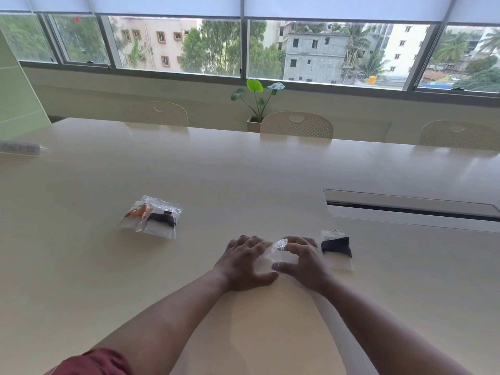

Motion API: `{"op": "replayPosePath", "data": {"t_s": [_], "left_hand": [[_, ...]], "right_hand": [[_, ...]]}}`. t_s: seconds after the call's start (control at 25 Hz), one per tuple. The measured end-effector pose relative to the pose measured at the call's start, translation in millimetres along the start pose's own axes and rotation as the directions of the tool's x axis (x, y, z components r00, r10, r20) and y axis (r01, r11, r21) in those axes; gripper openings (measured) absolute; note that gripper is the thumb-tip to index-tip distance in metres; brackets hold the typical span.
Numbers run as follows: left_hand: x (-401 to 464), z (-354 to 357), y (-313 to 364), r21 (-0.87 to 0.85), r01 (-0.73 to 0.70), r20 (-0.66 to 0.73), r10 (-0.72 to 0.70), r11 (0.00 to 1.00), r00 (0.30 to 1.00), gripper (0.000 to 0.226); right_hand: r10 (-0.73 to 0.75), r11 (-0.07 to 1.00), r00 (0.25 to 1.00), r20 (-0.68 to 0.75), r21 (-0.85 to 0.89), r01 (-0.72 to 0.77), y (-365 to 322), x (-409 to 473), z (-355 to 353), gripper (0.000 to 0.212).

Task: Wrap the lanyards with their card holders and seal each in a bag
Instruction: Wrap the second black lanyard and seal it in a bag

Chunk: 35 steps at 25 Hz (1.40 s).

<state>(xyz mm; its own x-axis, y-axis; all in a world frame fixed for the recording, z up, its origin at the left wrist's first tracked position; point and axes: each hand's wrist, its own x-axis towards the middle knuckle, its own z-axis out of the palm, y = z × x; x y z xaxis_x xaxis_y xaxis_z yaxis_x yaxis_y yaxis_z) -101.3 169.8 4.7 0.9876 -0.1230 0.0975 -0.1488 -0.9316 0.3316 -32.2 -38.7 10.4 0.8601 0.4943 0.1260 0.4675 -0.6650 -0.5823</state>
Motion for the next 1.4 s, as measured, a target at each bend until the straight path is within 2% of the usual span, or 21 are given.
{"op": "replayPosePath", "data": {"t_s": [0.16, 0.4, 0.76, 1.0, 1.2, 1.4], "left_hand": [[3, -4, -8, 0.122, -0.057, 0.137, 0.041, 0.991, 0.99, 0.101], [3, -16, -25, 0.266, -0.163, 0.323, 0.071, 0.95, 0.944, 0.11], [3, -22, -33, 0.262, -0.127, 0.341, 0.031, 0.957, 0.94, 0.111], [-6, -24, -33, 0.234, -0.076, 0.3, 0.002, 0.969, 0.954, 0.114], [-5, -19, 0, 0.203, -0.162, 0.15, 0.133, 0.966, 0.98, 0.132], [11, -15, 30, 0.081, -0.103, 0.141, 0.091, 0.991, 0.986, 0.136]], "right_hand": [[0.015, 1.0, 0.996, 0.092, -0.007, -0.015, 6, -5, -5, 0.075], [-0.006, 0.999, 0.973, 0.232, -0.047, 0.018, 13, -5, -20, 0.081], [0.043, 0.998, 0.978, 0.206, 0.042, -0.052, 19, -12, -26, 0.076], [0.053, 0.999, 0.992, 0.119, 0.006, -0.054, 15, -15, -15, 0.053], [0.06, 0.995, 0.995, 0.079, 0.071, -0.066, 9, -15, -15, 0.062], [0.043, 0.959, 0.988, 0.149, 0.272, -0.082, 3, -15, -14, 0.073]]}}
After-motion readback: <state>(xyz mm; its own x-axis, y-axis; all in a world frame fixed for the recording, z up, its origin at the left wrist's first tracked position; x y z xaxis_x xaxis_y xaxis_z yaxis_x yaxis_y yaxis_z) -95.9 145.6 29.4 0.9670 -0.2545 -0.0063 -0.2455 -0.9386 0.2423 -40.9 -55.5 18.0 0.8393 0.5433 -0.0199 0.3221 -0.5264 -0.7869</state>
